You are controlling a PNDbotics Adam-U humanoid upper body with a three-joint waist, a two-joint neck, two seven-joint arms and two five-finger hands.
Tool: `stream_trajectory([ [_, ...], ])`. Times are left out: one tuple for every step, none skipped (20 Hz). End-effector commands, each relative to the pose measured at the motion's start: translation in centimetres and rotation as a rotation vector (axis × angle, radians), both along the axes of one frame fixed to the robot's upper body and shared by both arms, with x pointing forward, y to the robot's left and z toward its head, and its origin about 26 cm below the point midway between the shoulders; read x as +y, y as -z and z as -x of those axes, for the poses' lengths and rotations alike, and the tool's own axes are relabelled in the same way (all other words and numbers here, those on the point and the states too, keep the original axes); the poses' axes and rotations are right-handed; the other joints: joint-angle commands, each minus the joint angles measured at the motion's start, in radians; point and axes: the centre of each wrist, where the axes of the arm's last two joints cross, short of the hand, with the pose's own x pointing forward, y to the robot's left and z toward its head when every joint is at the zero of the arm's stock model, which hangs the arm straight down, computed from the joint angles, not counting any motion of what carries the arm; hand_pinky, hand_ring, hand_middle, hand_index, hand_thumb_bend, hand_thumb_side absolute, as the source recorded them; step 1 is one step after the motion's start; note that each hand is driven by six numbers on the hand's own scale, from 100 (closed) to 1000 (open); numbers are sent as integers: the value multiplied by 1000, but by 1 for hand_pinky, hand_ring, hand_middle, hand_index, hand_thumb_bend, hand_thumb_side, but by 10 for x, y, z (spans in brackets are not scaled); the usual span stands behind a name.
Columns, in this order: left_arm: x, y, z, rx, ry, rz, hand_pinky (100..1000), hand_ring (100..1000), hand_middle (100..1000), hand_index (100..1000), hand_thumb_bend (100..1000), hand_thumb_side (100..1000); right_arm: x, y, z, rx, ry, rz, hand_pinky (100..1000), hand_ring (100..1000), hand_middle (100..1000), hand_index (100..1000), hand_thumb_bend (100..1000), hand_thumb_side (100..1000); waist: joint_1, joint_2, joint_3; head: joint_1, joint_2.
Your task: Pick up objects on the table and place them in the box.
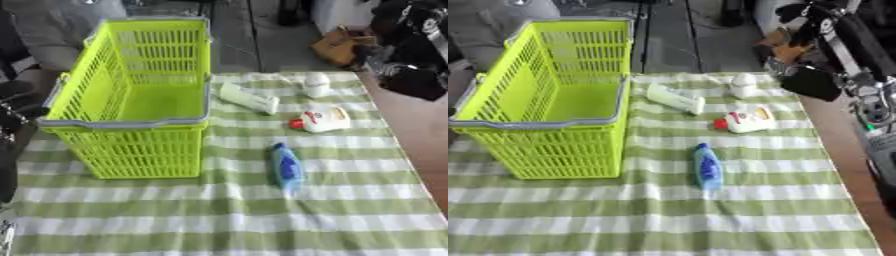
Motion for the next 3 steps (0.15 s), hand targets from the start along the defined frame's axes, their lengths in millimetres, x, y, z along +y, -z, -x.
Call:
stream_trajectory([
  [0,-9,1,-32,6,-17,701,727,693,744,305,957,-7,-13,4,-26,5,15,564,552,717,855,414,570,1,-9,-3,-1,2],
  [0,-9,1,-33,4,-16,701,727,693,744,305,957,-7,-12,4,-23,3,17,564,552,717,855,414,570,1,-8,-4,0,2],
  [0,-9,1,-33,4,-16,702,727,693,744,304,957,-7,-12,4,-19,2,18,559,547,712,855,412,575,2,-8,-5,-1,2],
])
